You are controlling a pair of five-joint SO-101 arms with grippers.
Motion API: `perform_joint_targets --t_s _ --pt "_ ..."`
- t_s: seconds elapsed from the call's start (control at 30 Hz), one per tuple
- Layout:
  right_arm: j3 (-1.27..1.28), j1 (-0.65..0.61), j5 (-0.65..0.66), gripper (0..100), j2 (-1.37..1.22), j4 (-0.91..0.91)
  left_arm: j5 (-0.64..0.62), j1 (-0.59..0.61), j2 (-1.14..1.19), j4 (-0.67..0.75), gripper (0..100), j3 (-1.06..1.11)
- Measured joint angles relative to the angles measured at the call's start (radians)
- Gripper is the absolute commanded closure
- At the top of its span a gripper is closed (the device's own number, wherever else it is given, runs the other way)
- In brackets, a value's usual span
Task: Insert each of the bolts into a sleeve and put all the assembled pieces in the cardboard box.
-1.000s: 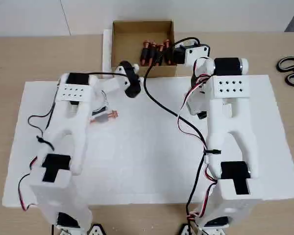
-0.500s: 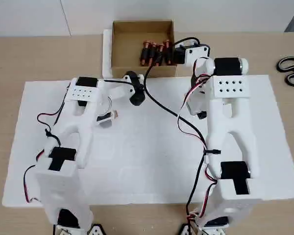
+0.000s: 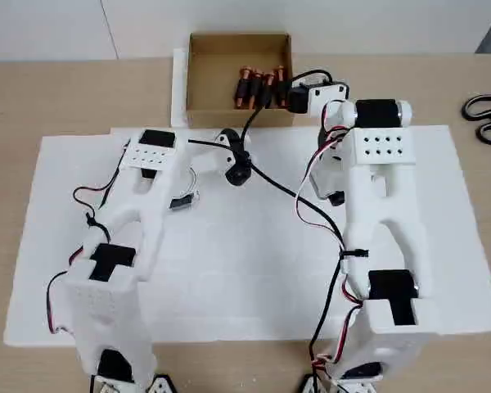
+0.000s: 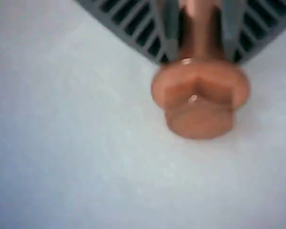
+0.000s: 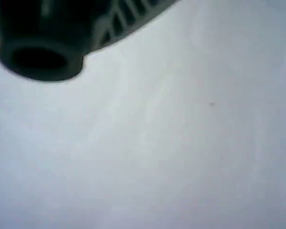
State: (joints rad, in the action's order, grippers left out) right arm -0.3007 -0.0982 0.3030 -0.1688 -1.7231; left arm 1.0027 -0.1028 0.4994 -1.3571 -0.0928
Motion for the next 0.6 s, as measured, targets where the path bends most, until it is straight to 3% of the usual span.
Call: perform_joint_targets --t_s 0.27,0.37,0.6 --pt "0.0 0.0 0.0 99.5 0.0 0.0 0.0 -0.023 0.009 -0.249 100 -0.195" --pt "0.0 0.0 0.0 99.5 0.0 0.0 -0.052 -0.02 0.009 -0.339 100 -0.278" --pt "0.0 0.0 0.0 99.5 0.0 0.0 -0.173 -0.02 0.009 -0.373 100 -0.376"
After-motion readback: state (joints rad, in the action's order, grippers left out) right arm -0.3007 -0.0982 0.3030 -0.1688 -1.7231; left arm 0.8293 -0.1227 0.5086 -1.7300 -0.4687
